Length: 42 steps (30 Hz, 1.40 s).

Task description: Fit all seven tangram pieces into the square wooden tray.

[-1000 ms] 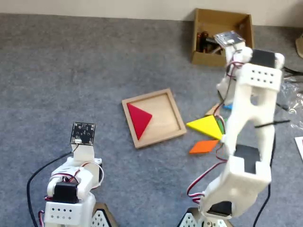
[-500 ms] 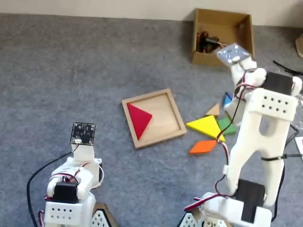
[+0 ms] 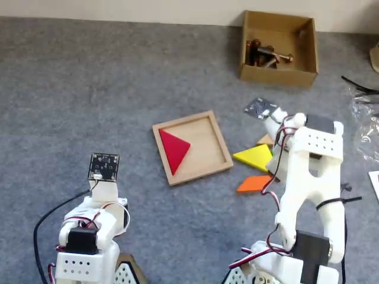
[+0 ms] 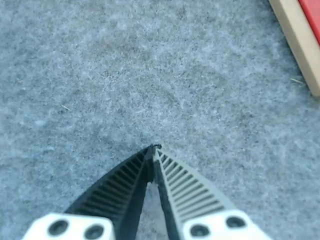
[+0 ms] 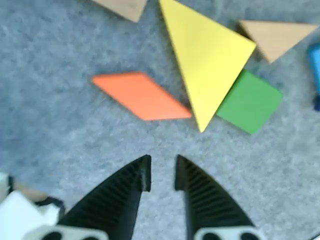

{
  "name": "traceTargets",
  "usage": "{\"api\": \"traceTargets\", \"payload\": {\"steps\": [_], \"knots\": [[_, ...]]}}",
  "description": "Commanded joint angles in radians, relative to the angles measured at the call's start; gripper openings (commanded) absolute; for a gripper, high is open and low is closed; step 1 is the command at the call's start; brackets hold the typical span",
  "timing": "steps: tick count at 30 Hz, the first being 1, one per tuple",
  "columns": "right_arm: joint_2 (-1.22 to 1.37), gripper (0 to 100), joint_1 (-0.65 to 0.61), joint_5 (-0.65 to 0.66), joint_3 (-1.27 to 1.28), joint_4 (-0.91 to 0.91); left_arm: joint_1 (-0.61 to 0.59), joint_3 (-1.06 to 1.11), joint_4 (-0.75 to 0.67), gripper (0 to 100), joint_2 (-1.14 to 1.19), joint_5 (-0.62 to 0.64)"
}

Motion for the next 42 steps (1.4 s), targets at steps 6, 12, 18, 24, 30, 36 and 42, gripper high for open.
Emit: {"api": "traceTargets", "payload": {"steps": [6,12,18,24,30,36,42], "knots": [[-0.041,15.2,-0.096,0.011,0.024,-0.131,0.016,0.019,-0.003,1,-0.007,0.006],[-0.033,15.2,-0.191,0.011,0.027,-0.151,0.016,0.019,-0.003,1,-0.007,0.006],[-0.033,15.2,-0.249,0.094,0.091,-0.159,0.016,0.019,-0.003,1,-0.007,0.006],[-0.031,17.8,-0.246,0.100,0.122,-0.214,0.016,0.019,-0.003,1,-0.007,0.006],[-0.031,21.3,-0.231,0.107,0.122,-0.259,0.016,0.019,-0.003,1,-0.007,0.006],[-0.030,23.1,-0.229,0.146,0.122,-0.255,0.016,0.019,-0.003,1,-0.007,0.006],[-0.030,30.3,-0.211,0.146,0.122,-0.259,0.016,0.019,-0.003,1,-0.007,0.006]]}}
